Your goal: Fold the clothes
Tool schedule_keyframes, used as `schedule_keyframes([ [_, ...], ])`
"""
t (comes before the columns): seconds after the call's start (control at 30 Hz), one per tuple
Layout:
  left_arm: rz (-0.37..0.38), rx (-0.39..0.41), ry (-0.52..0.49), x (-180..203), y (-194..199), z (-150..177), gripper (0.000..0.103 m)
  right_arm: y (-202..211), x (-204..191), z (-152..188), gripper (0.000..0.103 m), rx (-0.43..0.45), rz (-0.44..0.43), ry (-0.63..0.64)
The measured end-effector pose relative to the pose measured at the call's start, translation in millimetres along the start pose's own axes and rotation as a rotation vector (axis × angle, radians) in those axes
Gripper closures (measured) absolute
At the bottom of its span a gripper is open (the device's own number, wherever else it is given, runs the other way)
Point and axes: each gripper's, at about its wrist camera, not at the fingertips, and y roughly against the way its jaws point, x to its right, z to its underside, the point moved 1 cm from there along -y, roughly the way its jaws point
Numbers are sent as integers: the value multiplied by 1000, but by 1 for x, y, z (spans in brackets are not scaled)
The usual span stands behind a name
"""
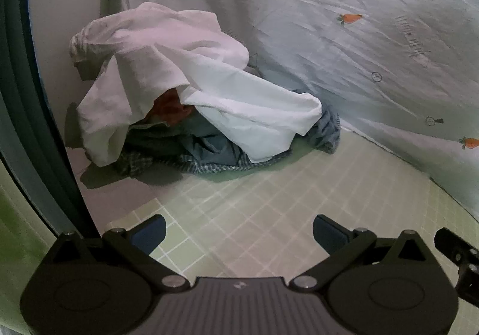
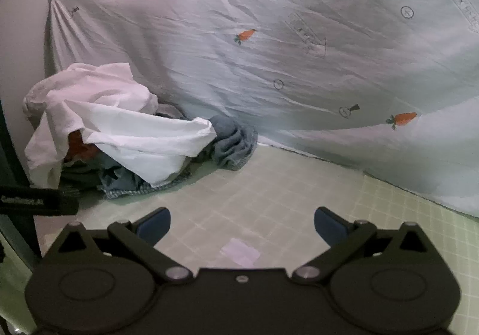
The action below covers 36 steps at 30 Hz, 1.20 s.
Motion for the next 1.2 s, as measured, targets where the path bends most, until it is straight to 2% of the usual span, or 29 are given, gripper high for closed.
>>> schedule_keyframes([
  [0.23, -14, -28, 7, -5, -15, -8, 0, -23, 2, 2, 0, -56, 20, -10],
  [0.43, 22, -84, 58, -18, -43, -25, 2, -61, 4, -12, 0, -108, -6, -58],
  [0.57, 33, -104, 176, -45, -71, -52, 4, -95, 2, -32, 0, -125, -40, -112],
  [0.77, 18, -20, 384, -110, -112, -117, 6, -174, -19, -78, 0, -138, -101, -183],
  [0.87, 88, 1, 573, -148, -138, -146, 6, -224, -27, -100, 0, -172, -182, -317],
  [1.0, 167, 7, 818, -176, -167, -167, 6, -294, -30, -119, 1, -269, -277, -620],
  [1.1, 173, -2, 919, -186, -187, -178, 7, -338, -36, -117, 4, -368, -296, -809],
  [1.17, 135, -36, 947, -191, -203, -184, 15, -363, -42, -111, 5, -428, -292, -900],
  [1.2, 121, -60, 969, -192, -210, -184, 23, -374, -45, -107, 7, -465, -286, -920],
])
